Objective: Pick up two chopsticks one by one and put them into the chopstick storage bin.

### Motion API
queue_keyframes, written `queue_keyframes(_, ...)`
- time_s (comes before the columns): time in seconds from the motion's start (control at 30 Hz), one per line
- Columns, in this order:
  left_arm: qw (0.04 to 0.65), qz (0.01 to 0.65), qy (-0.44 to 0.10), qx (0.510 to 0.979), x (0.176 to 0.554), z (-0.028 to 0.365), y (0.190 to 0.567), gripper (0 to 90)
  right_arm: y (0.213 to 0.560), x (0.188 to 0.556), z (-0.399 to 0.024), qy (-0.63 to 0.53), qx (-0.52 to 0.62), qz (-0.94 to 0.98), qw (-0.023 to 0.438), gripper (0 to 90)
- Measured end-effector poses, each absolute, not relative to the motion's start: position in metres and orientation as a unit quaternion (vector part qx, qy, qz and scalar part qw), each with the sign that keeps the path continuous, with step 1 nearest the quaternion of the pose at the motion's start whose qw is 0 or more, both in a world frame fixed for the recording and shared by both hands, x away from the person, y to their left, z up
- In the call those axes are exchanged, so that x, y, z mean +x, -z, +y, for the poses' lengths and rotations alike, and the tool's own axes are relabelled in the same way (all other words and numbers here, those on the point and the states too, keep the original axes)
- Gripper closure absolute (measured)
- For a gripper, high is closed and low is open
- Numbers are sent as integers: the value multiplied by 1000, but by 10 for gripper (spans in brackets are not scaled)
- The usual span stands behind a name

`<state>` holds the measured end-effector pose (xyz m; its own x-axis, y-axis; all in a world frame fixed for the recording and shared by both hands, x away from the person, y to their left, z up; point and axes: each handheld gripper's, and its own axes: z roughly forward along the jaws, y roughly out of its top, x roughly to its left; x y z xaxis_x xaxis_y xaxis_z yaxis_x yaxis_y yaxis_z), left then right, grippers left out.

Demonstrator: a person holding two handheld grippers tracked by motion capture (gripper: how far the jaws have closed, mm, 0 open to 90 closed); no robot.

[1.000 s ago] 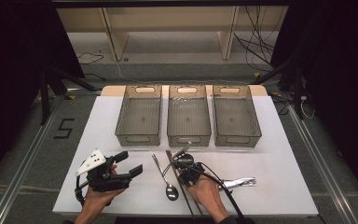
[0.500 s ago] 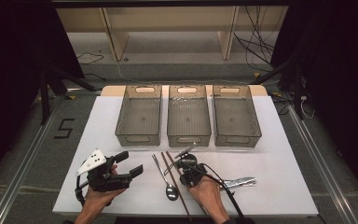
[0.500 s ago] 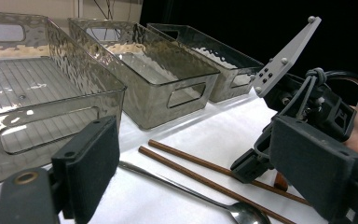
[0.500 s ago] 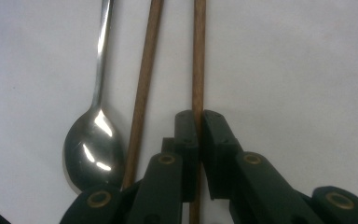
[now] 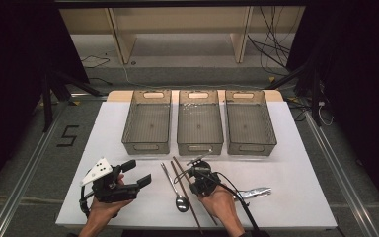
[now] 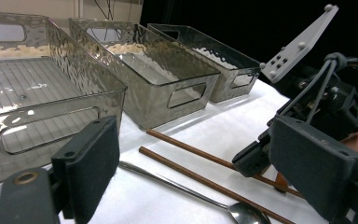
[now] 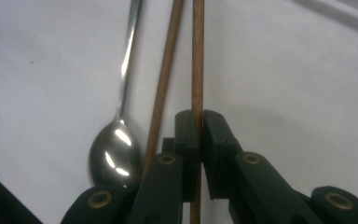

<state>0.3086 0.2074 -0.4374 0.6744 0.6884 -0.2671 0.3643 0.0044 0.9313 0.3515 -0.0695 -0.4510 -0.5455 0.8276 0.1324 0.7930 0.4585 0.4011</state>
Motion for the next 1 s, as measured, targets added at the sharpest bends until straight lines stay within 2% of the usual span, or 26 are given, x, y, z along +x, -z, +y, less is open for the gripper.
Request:
queue_keyframes(0.53, 599, 383, -135, 690, 309, 208, 437, 154, 420, 357, -75, -284, 461, 840, 33, 857)
queue_keyframes(1.0, 603, 385, -136, 686, 309, 210, 437, 155, 391, 389, -67, -332, 453, 826, 44, 857)
